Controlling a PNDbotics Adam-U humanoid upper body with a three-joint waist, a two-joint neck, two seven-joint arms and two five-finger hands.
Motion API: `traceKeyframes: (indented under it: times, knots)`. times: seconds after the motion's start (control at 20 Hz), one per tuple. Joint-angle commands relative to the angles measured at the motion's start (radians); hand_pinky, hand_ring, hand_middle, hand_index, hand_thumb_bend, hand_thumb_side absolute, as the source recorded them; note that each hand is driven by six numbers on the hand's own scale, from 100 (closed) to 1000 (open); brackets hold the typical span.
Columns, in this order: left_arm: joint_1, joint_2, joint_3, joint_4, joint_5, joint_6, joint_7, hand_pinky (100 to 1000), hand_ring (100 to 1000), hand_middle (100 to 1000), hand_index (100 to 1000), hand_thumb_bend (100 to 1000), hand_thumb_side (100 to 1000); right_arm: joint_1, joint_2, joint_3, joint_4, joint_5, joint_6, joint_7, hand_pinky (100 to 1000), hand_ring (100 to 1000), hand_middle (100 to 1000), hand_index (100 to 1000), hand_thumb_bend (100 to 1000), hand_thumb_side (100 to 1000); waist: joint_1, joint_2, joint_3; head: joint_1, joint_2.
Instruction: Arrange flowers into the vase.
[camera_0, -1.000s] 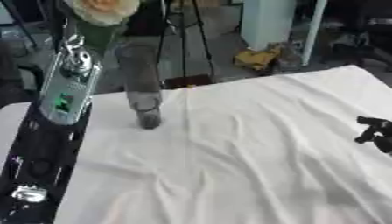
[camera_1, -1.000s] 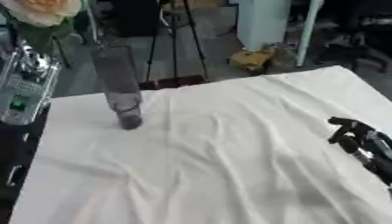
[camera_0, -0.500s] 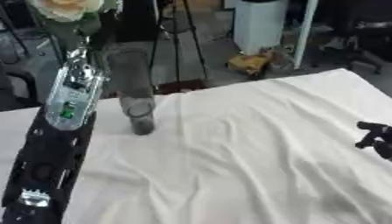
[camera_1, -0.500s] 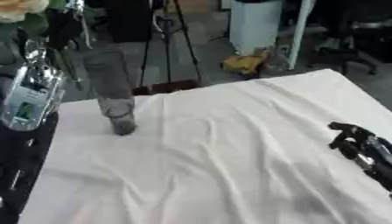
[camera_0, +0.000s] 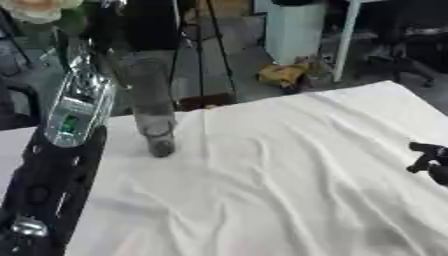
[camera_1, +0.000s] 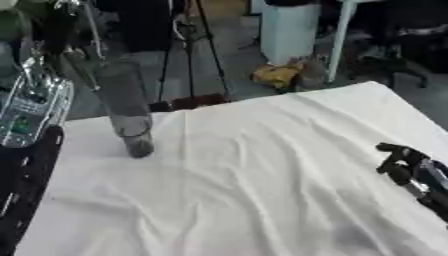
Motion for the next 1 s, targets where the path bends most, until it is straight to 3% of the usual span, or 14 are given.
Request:
traceKeyframes:
  times: [0.05,0.55,1.0]
  knots:
    - [-0.039,0.067,-0.006,-0.027,0.062,-0.007,0.013,100,100,100,100,364,496,-0.012,-0.02,-0.009,-0.008,0.011,-0.002,-0.004,709,983,481,838,673,769,-0.004,-0.018,0.004,-0.002,-0.005]
    - [-0.073,0.088,0.024,-0.06,0.235,-0.078,0.053,100,100,100,100,398,504,-0.016,-0.016,-0.005,-0.006,0.012,-0.004,0.001,709,982,481,838,676,765,-0.007,-0.02,-0.025,0.008,-0.012]
    - [-0.076,0.085,0.027,-0.069,0.256,-0.101,0.056,100,100,100,100,402,502,-0.021,-0.017,-0.003,-0.001,0.011,-0.008,0.003,709,982,481,839,677,762,-0.007,-0.017,-0.035,0.009,-0.016]
